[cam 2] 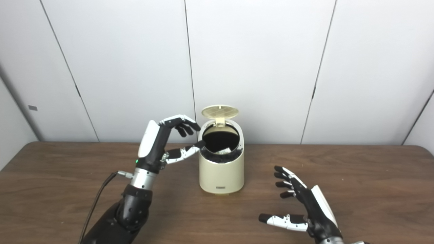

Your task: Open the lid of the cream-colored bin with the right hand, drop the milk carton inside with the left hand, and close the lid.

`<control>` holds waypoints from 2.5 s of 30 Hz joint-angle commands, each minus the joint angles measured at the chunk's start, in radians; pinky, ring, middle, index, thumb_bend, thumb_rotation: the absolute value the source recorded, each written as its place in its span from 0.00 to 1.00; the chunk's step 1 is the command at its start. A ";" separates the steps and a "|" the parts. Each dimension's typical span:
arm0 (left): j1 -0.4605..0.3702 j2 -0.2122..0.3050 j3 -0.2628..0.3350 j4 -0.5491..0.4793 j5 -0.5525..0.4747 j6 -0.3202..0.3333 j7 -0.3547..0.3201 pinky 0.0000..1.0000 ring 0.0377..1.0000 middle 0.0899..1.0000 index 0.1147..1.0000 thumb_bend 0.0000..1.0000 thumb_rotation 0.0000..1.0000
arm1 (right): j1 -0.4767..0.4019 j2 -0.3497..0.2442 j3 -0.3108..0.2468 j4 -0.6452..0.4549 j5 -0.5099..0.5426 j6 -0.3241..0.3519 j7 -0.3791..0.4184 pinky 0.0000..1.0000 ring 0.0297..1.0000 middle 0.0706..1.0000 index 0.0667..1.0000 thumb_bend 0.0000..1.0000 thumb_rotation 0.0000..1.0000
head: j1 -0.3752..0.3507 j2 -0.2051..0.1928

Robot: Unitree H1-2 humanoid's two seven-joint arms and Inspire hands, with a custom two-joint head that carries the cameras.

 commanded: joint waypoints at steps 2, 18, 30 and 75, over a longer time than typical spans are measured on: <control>-0.011 0.021 0.057 -0.073 -0.164 -0.017 -0.110 0.41 0.47 0.43 0.43 0.52 0.00 | -0.027 -0.006 -0.009 -0.015 0.016 -0.031 -0.012 0.66 0.78 0.83 0.86 0.73 0.27 | 0.001 0.000; 0.222 0.029 0.309 -0.380 -0.451 0.395 -0.404 0.57 0.70 0.75 0.80 0.81 0.33 | -0.051 -0.018 -0.021 -0.008 0.061 -0.040 0.002 0.68 0.80 0.84 0.86 0.71 0.15 | 0.010 0.001; 0.333 -0.020 0.370 -0.418 -0.469 0.474 -0.453 0.59 0.70 0.76 0.78 0.78 0.24 | -0.060 -0.014 -0.015 -0.014 0.069 -0.023 0.006 0.68 0.80 0.84 0.86 0.72 0.16 | 0.013 0.001; 0.413 -0.035 0.346 -0.220 -0.331 0.225 -0.577 0.57 0.65 0.72 0.79 0.76 0.17 | -0.574 -0.090 0.086 0.057 -0.066 0.156 0.117 0.71 0.82 0.84 0.82 0.85 0.37 | -0.024 -0.041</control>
